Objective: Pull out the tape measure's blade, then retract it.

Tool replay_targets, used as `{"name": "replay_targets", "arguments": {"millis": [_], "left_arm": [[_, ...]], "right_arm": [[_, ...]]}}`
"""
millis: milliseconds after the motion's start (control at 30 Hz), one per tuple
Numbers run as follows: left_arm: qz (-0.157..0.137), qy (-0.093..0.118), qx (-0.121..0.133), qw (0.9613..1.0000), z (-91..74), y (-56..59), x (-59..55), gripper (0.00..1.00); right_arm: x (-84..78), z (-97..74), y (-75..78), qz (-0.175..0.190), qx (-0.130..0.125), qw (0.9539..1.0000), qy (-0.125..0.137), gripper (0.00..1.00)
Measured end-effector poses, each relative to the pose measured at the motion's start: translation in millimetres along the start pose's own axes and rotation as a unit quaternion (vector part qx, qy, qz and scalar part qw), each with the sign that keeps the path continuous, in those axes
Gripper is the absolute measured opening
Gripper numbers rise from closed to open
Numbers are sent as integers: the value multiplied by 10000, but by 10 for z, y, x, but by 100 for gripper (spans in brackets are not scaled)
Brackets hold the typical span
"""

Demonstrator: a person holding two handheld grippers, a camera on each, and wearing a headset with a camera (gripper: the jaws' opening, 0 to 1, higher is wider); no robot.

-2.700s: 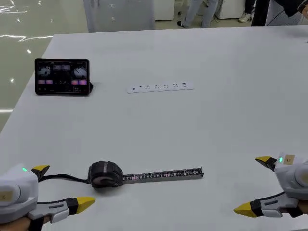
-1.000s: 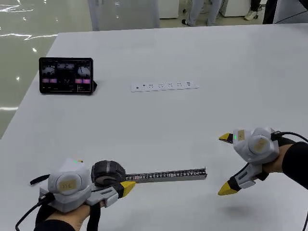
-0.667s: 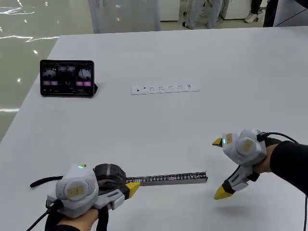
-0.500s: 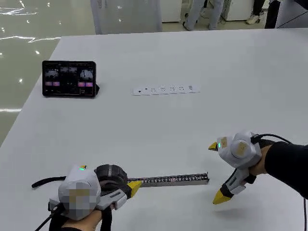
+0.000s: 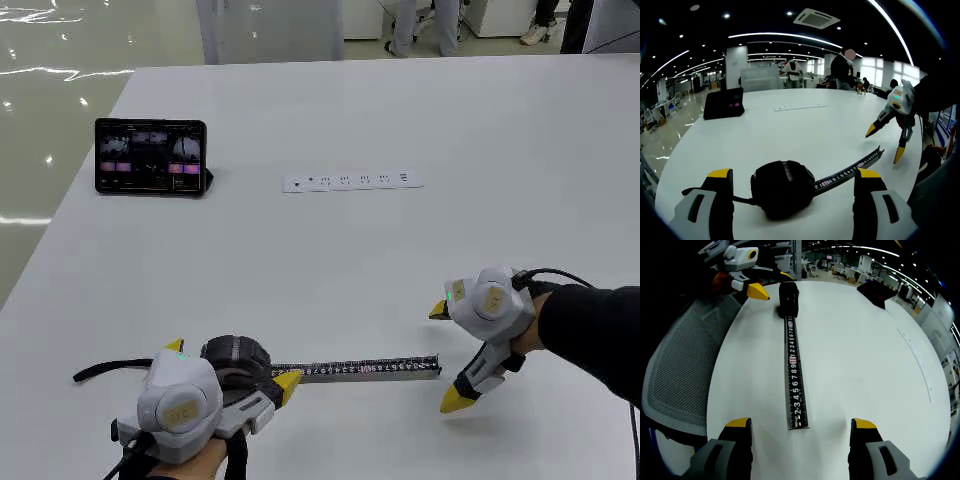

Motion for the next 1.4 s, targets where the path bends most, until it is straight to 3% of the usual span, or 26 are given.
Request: {"name": "replay_targets", "arguments": {"millis": [167, 1100, 1400], "left_arm": [[-19, 12, 14, 10000, 29, -7, 14, 99], [-170, 44, 195, 9997, 30, -94, 1, 99], [-210, 59, 206, 9995, 33, -100, -21, 99]], "right_arm": [[11, 14, 31, 55, -54, 10000, 7, 55], [-16, 50, -18, -298, 98, 9993, -205, 16], [-1, 55, -35, -419, 114, 9988, -214, 12]]}}
Point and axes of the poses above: the centre of the closed fingertips' face, and the gripper's own axes: z roughly forward along the fingers, y roughly to its right, x roughly out of its top, the point moved 7 cm from there along -z, roughly backward along the fingers, and after that the axes turned 14 degrees about -z, right-handed, at the moved point
